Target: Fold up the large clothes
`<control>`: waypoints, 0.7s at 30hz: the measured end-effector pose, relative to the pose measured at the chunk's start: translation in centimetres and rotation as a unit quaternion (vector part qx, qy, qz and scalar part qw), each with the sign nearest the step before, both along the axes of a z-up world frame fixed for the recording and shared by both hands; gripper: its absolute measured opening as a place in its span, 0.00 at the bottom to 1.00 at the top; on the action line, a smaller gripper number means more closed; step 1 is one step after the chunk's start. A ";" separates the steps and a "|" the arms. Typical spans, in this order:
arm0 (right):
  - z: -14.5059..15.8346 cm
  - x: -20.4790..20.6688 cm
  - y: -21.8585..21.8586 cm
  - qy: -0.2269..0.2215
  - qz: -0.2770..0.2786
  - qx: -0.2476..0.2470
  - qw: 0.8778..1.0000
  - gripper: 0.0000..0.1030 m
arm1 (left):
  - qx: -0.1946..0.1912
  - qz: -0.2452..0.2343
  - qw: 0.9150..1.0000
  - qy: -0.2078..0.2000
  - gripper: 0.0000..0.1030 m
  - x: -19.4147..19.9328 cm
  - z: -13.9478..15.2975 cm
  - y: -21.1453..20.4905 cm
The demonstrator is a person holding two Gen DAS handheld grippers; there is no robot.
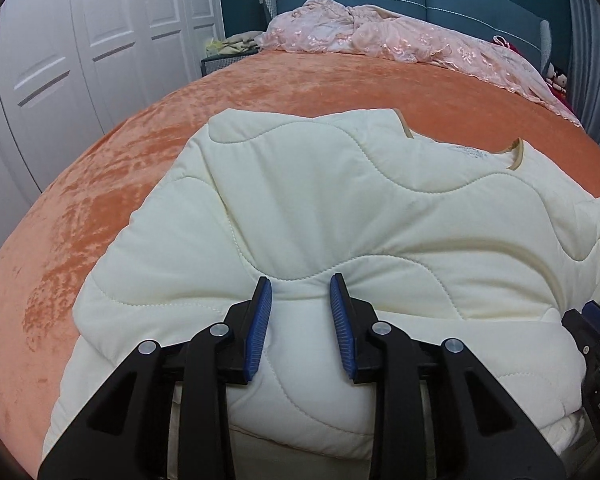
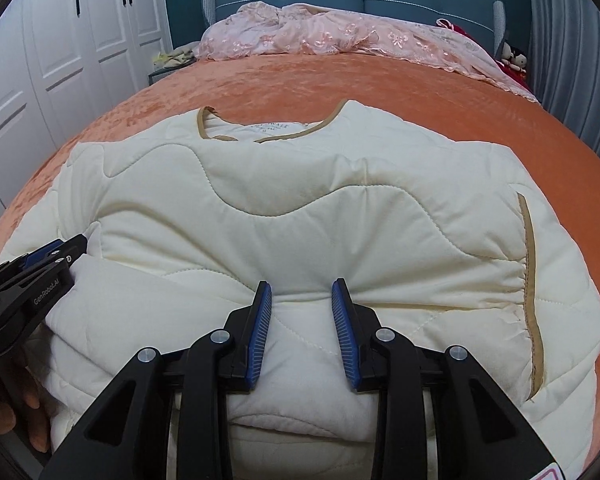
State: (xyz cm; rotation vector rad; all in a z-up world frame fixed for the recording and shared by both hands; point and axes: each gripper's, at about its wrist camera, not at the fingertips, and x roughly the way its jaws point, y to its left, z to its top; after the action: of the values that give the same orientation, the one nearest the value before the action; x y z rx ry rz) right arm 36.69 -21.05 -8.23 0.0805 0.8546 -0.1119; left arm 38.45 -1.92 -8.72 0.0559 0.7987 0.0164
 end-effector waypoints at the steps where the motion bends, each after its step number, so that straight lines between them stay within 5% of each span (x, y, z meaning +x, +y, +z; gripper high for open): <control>1: -0.1 0.0 0.1 -0.003 0.000 -0.002 1.000 0.30 | 0.000 0.000 1.000 -0.003 0.28 -0.1 0.0 0.0; 21: -0.5 -0.1 0.4 -0.018 -0.004 -0.013 1.000 0.30 | 0.030 0.007 0.999 -0.023 0.29 -0.4 -0.5 -0.8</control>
State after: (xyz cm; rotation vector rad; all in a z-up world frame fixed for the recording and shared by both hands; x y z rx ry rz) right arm 36.61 -20.70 -8.74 0.0610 0.8177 -0.1287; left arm 38.04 -2.68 -9.27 0.1067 0.7525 0.0559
